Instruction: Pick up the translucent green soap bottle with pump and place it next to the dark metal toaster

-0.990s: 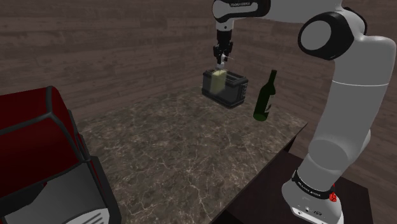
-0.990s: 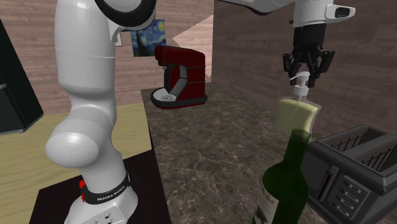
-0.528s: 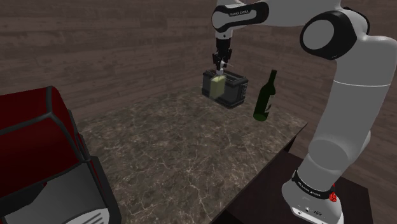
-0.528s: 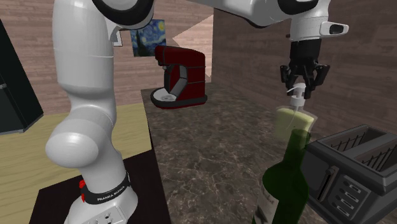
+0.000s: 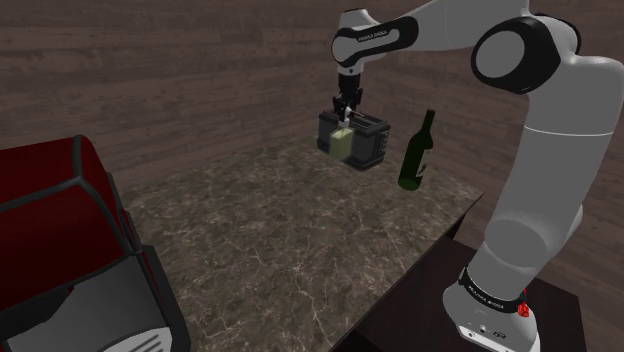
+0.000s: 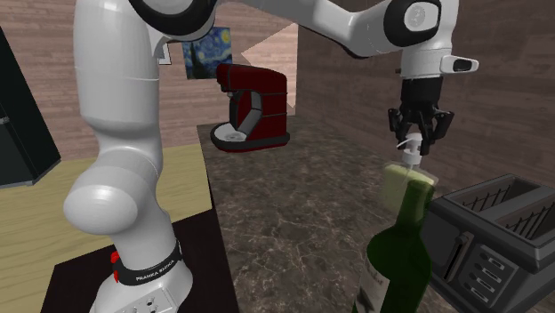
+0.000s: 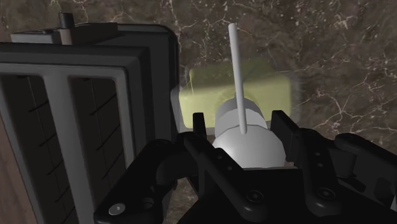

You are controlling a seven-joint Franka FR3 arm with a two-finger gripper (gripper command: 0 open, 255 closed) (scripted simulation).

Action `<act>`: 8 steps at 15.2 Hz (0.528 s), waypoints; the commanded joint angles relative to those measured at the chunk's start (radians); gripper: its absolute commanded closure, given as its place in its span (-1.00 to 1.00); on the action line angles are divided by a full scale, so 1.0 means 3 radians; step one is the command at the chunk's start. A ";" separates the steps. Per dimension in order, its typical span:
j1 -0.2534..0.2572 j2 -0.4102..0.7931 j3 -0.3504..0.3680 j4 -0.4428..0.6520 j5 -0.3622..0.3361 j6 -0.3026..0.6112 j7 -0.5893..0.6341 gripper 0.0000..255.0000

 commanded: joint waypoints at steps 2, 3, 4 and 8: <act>-0.0002 0.0008 -0.0002 -0.0122 -0.0004 0.0133 0.0012 1.00; -0.0003 0.0014 -0.0002 -0.0158 -0.0006 0.0176 0.0016 1.00; -0.0003 0.0021 -0.0002 -0.0194 -0.0007 0.0218 0.0021 1.00; -0.0005 0.0054 -0.0003 -0.0329 -0.0013 0.0385 0.0038 1.00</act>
